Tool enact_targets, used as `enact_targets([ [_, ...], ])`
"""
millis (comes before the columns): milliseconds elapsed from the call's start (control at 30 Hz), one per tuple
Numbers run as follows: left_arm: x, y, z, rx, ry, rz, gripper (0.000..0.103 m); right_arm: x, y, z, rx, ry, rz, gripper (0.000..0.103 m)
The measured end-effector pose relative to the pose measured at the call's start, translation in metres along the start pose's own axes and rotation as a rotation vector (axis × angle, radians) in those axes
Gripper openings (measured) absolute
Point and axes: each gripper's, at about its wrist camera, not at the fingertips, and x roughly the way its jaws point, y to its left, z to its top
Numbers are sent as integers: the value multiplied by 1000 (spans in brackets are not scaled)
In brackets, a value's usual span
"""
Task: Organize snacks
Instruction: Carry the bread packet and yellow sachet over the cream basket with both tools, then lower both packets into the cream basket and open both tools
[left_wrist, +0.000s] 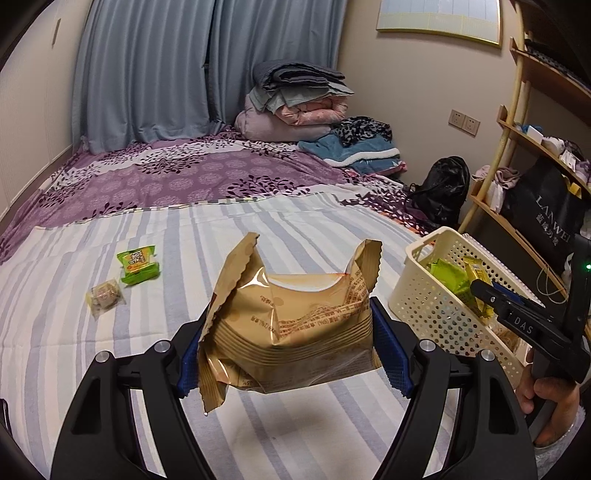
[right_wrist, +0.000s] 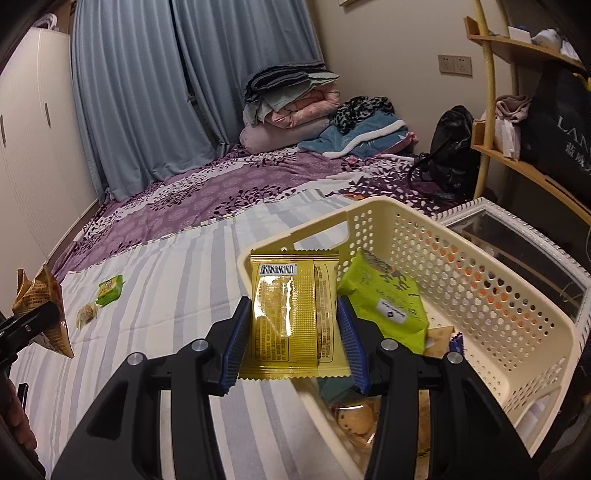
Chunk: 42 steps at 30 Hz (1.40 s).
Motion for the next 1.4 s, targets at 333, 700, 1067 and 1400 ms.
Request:
enact_targets([
  [333, 5, -33, 4, 67, 4, -42, 78, -10, -44, 0, 87, -8, -55, 47],
  [700, 6, -66, 9, 133, -2, -89, 78, -20, -57, -2, 107, -11, -89, 48],
  [1067, 9, -98, 21, 194, -12, -140, 78, -30, -75, -4, 164, -31, -124, 69],
  [1400, 25, -132, 37, 236, -11, -197, 78, -36, -84, -10, 177, -39, -134, 69],
])
